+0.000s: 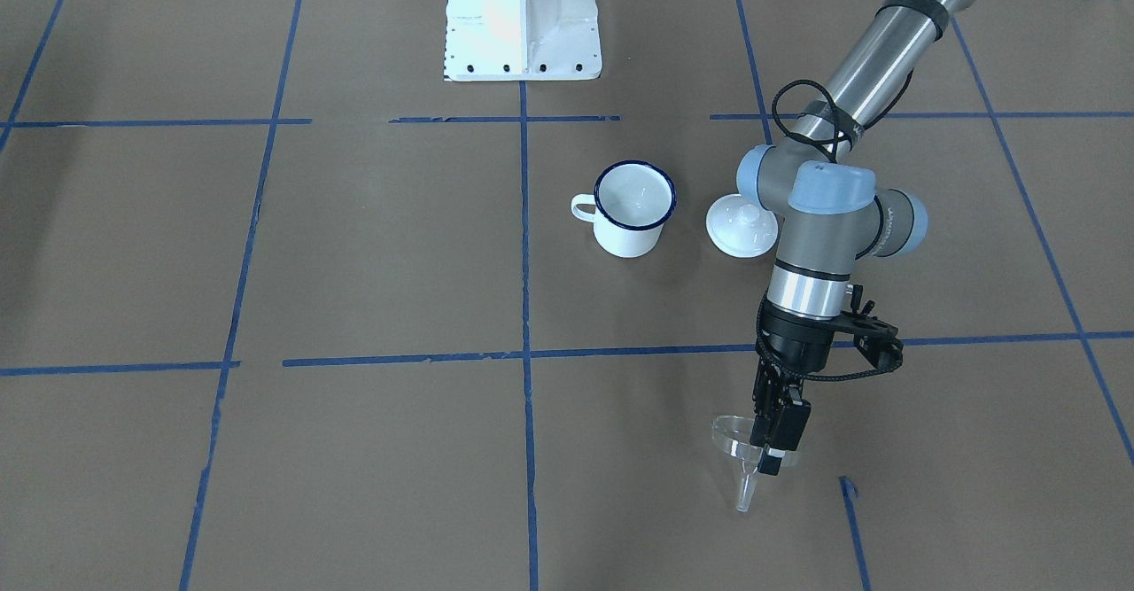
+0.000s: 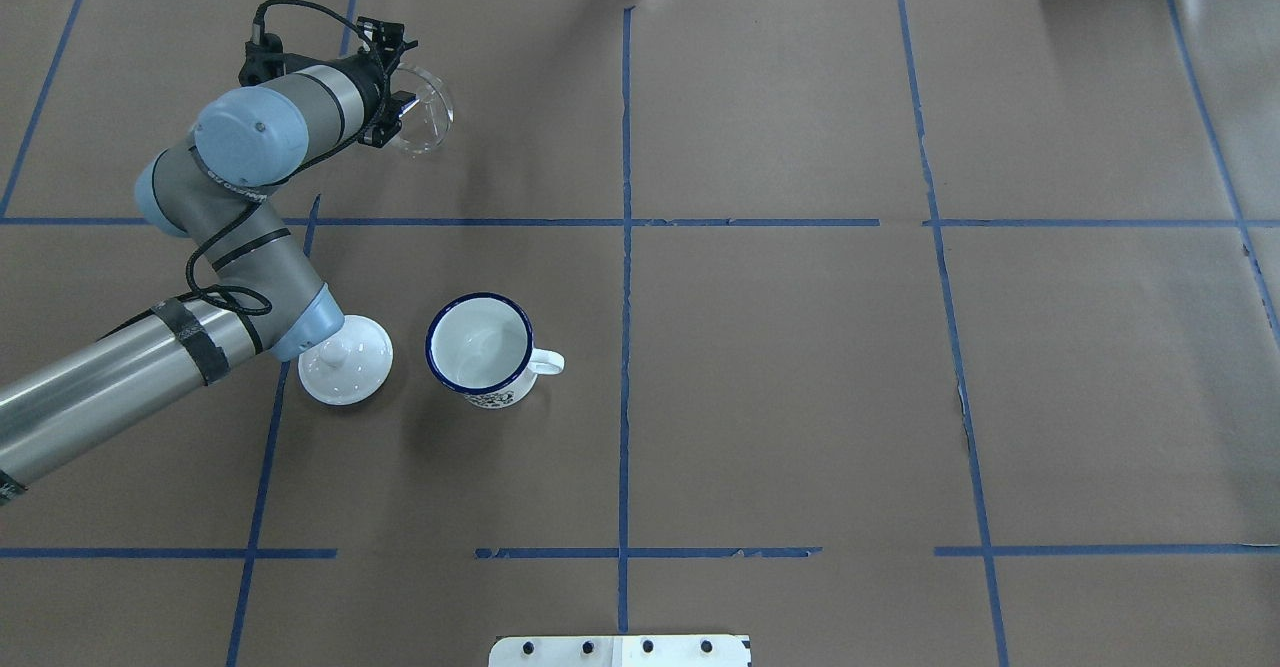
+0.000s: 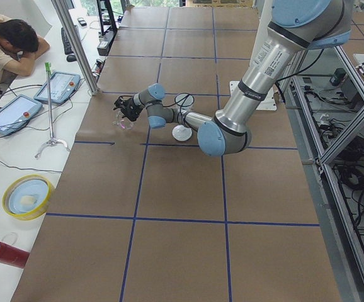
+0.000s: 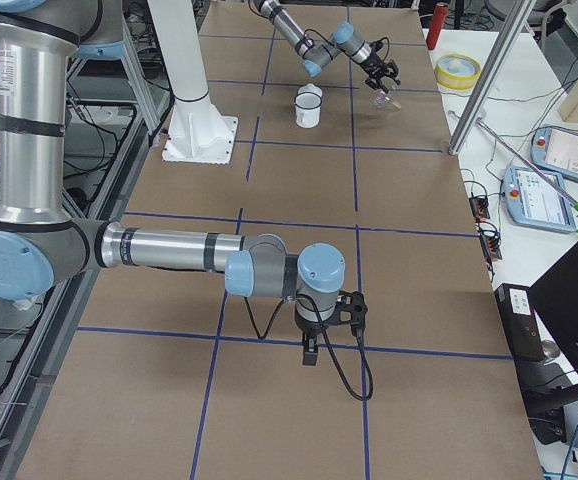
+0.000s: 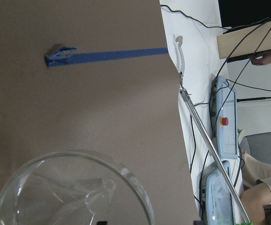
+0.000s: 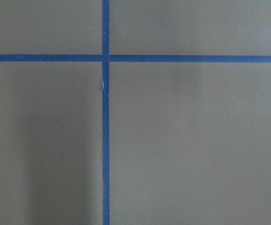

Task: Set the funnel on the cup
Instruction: 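Grasp the glass funnel's rim with the left gripper, then lift the funnel and carry it over the open mug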

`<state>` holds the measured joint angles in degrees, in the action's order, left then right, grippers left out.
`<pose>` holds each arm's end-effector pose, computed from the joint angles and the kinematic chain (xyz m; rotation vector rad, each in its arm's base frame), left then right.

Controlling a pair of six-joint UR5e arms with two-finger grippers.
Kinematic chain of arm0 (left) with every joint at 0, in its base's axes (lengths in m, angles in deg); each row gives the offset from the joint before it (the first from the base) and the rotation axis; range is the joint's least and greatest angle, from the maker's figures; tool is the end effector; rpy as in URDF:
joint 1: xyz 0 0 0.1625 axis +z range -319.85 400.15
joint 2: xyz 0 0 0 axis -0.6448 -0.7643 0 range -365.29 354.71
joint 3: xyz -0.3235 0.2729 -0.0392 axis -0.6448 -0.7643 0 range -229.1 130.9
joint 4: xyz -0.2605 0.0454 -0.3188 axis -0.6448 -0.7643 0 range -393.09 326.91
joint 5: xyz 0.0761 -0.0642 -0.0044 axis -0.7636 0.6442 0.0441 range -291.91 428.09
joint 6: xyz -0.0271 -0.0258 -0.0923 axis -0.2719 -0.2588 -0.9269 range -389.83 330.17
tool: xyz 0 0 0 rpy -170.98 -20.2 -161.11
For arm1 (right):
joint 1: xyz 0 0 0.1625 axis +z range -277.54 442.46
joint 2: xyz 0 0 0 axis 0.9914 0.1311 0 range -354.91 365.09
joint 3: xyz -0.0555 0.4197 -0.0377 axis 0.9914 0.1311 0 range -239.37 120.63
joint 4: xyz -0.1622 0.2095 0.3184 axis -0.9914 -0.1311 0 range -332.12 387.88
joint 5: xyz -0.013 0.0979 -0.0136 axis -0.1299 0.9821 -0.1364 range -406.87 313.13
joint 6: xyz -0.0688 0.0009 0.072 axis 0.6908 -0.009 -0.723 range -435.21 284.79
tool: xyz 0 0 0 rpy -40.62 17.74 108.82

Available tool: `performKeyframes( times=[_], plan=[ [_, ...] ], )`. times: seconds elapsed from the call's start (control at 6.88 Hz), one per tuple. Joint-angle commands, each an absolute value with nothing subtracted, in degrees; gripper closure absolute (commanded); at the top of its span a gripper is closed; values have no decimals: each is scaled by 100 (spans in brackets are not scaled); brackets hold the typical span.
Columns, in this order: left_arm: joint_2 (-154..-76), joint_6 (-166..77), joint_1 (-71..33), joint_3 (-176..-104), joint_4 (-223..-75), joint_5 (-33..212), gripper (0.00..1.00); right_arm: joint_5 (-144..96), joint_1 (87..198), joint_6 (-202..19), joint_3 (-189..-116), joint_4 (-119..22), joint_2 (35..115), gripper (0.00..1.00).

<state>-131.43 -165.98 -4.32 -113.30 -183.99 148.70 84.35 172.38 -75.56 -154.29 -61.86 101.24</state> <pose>0.4387 -0.6402 0.3725 0.1382 1.3845 -1.4513 0.0671 -0.4451 0.6701 -0.0191 -0.7194 0.0105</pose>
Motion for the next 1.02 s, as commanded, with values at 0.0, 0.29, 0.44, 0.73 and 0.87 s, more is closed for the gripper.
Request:
performKeyframes(
  times=[0.0, 0.29, 0.44, 0.73, 0.87],
  plan=[
    [-13141, -16528, -432, -11334, -18565, 14895, 100, 8435, 17238, -7556, -15429, -6186, 10124, 0],
    [-13141, -16536, -467, -11378, -18584, 14886, 100, 8435, 17238, -7556, -15429, -6186, 10124, 0],
    [-13141, -16536, -545, -11500, -18584, 14895, 100, 8435, 17238, -7556, -15429, -6186, 10124, 0],
    [-13132, -16510, -713, -12253, -18410, 15191, 100, 8435, 17238, -7556, -15429, -6186, 10124, 0],
    [-13071, -16484, -783, -12893, -17886, 15725, 100, 8435, 17238, -7556, -15429, -6186, 10124, 0]
  ],
)
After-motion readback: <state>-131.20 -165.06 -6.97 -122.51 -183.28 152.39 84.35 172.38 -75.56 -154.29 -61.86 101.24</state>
